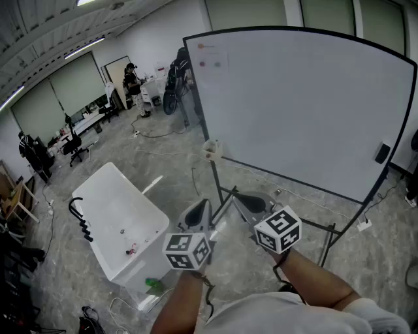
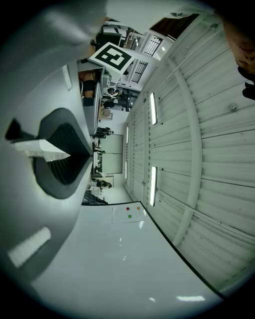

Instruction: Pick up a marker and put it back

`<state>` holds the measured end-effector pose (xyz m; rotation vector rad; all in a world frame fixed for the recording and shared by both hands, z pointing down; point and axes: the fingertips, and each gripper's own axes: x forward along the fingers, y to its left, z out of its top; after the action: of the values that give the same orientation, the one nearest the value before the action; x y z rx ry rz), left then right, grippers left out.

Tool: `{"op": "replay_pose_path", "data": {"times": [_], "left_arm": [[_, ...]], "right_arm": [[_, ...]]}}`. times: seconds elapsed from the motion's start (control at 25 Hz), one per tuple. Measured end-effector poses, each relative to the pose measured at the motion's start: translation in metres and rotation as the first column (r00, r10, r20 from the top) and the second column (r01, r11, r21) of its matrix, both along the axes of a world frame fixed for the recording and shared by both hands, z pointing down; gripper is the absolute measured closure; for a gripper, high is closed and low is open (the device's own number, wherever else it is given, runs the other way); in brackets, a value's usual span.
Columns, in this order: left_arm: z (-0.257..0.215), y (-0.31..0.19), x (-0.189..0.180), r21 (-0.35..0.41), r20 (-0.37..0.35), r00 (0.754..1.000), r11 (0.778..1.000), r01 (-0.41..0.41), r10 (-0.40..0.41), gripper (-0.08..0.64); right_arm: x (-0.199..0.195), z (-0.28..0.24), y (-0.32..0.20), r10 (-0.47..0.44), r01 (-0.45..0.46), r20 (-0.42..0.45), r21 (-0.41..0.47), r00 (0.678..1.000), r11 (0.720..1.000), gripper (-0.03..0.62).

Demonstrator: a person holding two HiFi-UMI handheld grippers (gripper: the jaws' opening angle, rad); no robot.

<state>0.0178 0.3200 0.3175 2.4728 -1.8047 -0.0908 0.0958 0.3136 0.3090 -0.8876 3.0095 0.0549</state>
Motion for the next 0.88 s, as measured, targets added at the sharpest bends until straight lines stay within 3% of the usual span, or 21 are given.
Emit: {"op": "replay_pose_path", "data": {"times": [0.88], "left_arm": [[0.017,-0.015,-0.017,-0.026,-0.01,1.0,1.0,0.005,-0.005,0.555]], "right_arm": [[-0.013,0.016,-0.023,0.011,-0.01,0.028,-0.054,1.0,0.998,0.589]]}}
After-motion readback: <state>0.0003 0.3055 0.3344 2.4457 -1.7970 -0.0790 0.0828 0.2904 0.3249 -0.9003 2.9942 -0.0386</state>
